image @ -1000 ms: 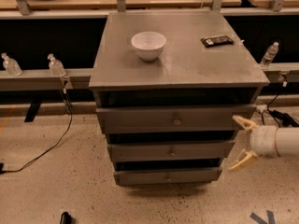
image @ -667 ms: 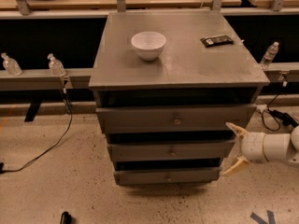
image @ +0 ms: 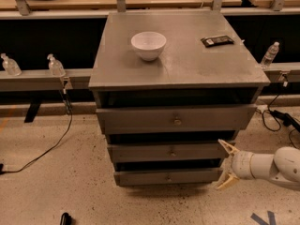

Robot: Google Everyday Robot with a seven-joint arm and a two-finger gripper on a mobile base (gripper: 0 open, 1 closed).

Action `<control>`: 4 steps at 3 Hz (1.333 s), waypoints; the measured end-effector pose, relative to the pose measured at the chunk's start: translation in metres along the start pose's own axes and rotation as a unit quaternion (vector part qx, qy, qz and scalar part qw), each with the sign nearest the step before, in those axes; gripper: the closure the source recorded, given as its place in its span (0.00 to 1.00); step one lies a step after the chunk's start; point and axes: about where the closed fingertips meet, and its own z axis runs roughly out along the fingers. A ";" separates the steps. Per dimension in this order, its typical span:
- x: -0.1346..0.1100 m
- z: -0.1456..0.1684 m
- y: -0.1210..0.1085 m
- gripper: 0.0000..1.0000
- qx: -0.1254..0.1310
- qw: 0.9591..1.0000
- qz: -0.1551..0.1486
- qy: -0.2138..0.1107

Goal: Open middle drawer

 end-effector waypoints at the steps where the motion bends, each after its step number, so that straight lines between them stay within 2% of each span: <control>1: 0.016 0.029 0.006 0.00 -0.006 1.000 -0.015 -0.018; 2: 0.026 0.057 0.000 0.00 -0.014 0.999 -0.027 -0.030; 3: 0.033 0.086 -0.016 0.00 -0.021 0.999 -0.038 -0.033; 4: 0.035 0.109 -0.033 0.00 -0.029 0.998 -0.057 -0.024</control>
Offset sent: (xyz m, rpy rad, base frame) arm 0.0584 0.0241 -0.0809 0.0381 -0.0479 0.1168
